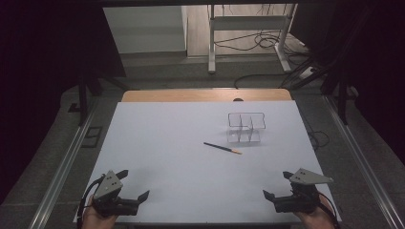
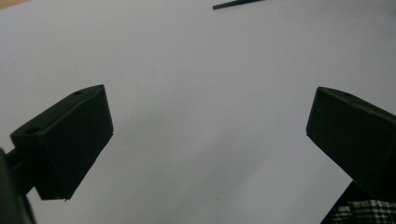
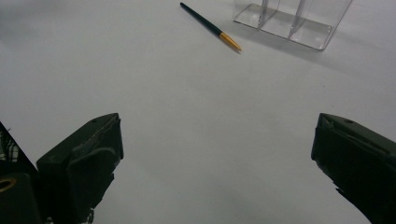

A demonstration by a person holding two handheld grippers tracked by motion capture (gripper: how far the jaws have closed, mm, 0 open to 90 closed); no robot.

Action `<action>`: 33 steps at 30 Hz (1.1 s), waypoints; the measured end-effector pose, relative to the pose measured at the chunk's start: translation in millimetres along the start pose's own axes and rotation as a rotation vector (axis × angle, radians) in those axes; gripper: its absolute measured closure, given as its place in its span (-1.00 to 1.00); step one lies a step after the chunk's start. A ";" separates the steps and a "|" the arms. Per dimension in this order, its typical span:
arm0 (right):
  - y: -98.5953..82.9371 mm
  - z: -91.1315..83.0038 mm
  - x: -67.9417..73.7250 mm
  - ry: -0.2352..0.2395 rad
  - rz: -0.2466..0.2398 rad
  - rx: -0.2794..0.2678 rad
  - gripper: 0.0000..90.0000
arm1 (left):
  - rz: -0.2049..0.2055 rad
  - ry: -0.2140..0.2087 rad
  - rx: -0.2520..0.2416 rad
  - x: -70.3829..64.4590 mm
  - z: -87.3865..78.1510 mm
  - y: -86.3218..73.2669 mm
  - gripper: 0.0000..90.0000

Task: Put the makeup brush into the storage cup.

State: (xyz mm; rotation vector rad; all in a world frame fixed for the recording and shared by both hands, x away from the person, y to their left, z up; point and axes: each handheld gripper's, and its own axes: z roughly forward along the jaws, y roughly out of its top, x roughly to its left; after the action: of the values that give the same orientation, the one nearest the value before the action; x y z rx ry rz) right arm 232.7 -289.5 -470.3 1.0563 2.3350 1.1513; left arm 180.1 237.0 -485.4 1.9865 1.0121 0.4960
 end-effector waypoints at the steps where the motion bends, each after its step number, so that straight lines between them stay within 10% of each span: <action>1: 0.4 0.2 0.3 -0.002 0.003 0.002 -0.94 | 0.000 0.000 0.000 0.0 0.0 0.0 -0.98; 33: 25.4 17.3 7.5 0.036 -0.066 0.056 -0.95 | 0.010 0.004 -0.010 4.0 -2.1 -3.2 -0.96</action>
State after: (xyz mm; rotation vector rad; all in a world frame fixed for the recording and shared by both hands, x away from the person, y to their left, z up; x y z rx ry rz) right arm 249.6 -264.4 -460.9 0.9771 2.4238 1.0949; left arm 179.7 242.3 -486.9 1.9831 1.0012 0.5095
